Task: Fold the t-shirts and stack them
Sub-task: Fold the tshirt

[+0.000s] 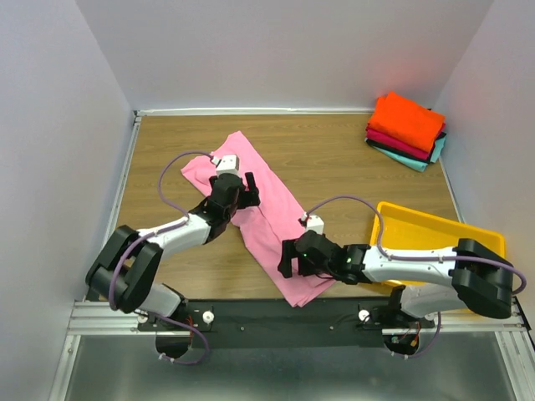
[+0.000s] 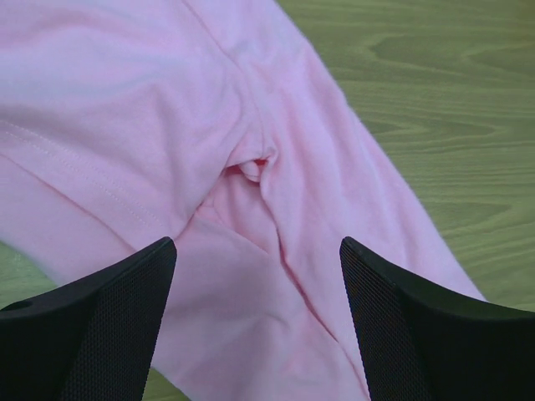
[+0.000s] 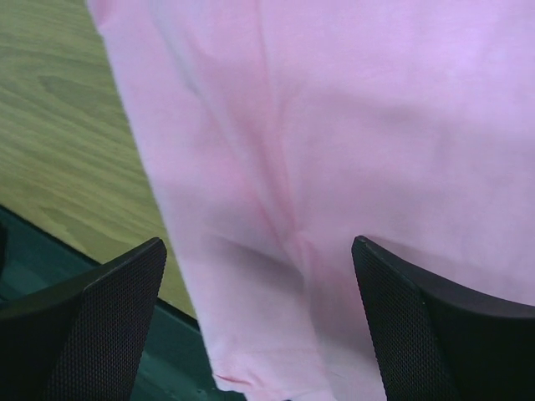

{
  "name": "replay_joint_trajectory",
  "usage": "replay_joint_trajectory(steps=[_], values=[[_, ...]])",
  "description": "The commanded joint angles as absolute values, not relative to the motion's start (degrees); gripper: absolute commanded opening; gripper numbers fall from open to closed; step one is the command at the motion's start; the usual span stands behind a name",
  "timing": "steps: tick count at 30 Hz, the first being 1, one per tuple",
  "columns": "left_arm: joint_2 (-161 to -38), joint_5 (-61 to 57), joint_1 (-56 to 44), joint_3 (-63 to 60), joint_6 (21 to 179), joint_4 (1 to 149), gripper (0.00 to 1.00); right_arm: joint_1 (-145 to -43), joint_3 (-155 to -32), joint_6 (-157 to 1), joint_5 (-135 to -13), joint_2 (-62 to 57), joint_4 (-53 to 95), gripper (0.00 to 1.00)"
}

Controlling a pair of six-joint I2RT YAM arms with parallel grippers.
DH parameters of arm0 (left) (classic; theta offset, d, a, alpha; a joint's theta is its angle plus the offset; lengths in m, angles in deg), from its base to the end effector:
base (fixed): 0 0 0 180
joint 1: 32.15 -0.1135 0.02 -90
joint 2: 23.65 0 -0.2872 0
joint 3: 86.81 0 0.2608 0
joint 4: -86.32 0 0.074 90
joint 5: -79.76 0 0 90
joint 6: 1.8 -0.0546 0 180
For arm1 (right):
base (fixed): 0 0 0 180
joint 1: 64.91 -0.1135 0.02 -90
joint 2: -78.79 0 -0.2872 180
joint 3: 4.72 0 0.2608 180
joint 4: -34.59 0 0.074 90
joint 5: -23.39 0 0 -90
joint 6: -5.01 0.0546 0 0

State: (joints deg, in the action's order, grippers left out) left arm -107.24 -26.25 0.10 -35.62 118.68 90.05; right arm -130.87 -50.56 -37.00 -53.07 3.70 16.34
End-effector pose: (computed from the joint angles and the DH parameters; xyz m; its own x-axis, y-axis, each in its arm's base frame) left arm 0.2779 -0.1575 0.1985 -0.5060 -0.2572 -0.8233 0.0598 0.9417 -0.3310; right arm 0.1174 0.2318 0.1699 -0.8129 -0.0490 -0.5804 -0.3279 0.8620 0.3865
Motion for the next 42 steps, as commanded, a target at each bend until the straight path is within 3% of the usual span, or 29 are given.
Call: replay_joint_trajectory(steps=[1, 21, 42], values=[[-104.24, -27.21, 0.72, -38.43, 120.80, 89.27, 0.87, -131.27, -50.28, -36.30, -45.44, 5.58, 8.46, 0.98], [-119.97, -23.16, 0.73, -34.32, 120.11, 96.04, 0.88, -131.62, -45.27, -32.87, -52.90, 3.12, 13.20, 0.98], [-122.70, -20.79, -5.16, -27.99, 113.25, 93.32, 0.88, -134.87, -53.26, -35.24, -58.62, -10.15, 20.85, 0.98]])
